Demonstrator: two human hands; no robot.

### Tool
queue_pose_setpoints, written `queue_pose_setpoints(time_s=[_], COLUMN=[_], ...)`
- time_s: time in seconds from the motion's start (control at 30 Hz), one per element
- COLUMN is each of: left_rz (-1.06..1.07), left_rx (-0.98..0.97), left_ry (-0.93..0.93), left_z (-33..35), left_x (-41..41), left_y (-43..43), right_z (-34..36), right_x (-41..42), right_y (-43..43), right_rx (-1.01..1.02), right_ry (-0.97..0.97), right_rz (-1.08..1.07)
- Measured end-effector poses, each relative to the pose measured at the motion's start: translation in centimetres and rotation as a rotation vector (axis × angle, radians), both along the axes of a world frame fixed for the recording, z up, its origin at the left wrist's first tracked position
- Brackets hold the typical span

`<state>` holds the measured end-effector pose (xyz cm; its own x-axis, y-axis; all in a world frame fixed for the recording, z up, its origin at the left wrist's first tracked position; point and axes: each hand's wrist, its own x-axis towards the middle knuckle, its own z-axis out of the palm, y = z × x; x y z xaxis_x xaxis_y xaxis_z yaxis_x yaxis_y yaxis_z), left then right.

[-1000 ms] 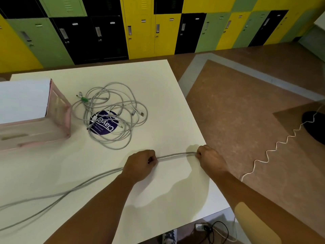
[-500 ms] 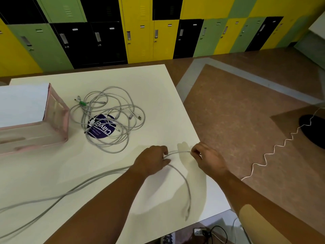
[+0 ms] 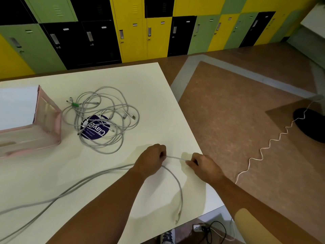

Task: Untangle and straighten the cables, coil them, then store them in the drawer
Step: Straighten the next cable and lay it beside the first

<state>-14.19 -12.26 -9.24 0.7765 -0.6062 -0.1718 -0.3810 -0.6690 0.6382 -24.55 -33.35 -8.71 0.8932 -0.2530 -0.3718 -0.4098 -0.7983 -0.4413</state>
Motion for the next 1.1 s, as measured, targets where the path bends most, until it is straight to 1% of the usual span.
queue_pose_setpoints(time_s=[0.1, 0.3, 0.4, 0.5, 0.57, 0.6, 0.7, 0.8, 0.97, 1.03, 1.1], left_rz=[-0.022, -0.079, -0.067, -0.018, -0.021, -0.043, -0.125, -0.119, -0.096, -0.09, -0.078], left_rx=[0.01, 0.047, 0.057, 0.03, 0.041, 0.062, 0.124, 0.118, 0.121, 0.136, 0.149], left_ry=[0.013, 0.049, 0.078, 0.139, 0.168, 0.156, 0.015, -0.062, -0.125, -0.144, -0.153], left_z=[-0.2, -0.5, -0.8, -0.9, -1.0, -1.1, -1.5, -1.8, -1.8, -1.5, -1.4], left_x=[0.0, -0.1, -0.3, -0.4, -0.4, -0.4, -0.6, -1.0, -0.4, 0.0, 0.5], left_y=[0.3, 1.0, 1.1, 1.1, 1.1, 1.1, 0.3, -0.4, -0.9, -1.3, -1.7], right_z=[-0.1, 0.4, 0.5, 0.4, 0.6, 0.6, 0.9, 0.9, 0.7, 0.5, 0.7], right_x=[-0.5, -1.8, -2.0, -1.7, -1.2, -1.0, -0.1, 0.5, 1.8, 2.4, 3.1], right_y=[0.9, 2.6, 3.8, 3.6, 2.6, 1.9, 0.0, -1.4, -3.2, -3.9, -4.6], right_rx=[-0.073, -0.131, -0.17, -0.139, -0.182, -0.208, -0.235, -0.205, -0.218, -0.188, -0.083], right_ry=[0.035, 0.153, 0.211, 0.169, 0.124, 0.112, 0.097, 0.083, 0.023, 0.005, 0.023], right_rz=[0.08, 0.19, 0.268, 0.224, 0.195, 0.188, 0.175, 0.167, 0.185, 0.206, 0.181])
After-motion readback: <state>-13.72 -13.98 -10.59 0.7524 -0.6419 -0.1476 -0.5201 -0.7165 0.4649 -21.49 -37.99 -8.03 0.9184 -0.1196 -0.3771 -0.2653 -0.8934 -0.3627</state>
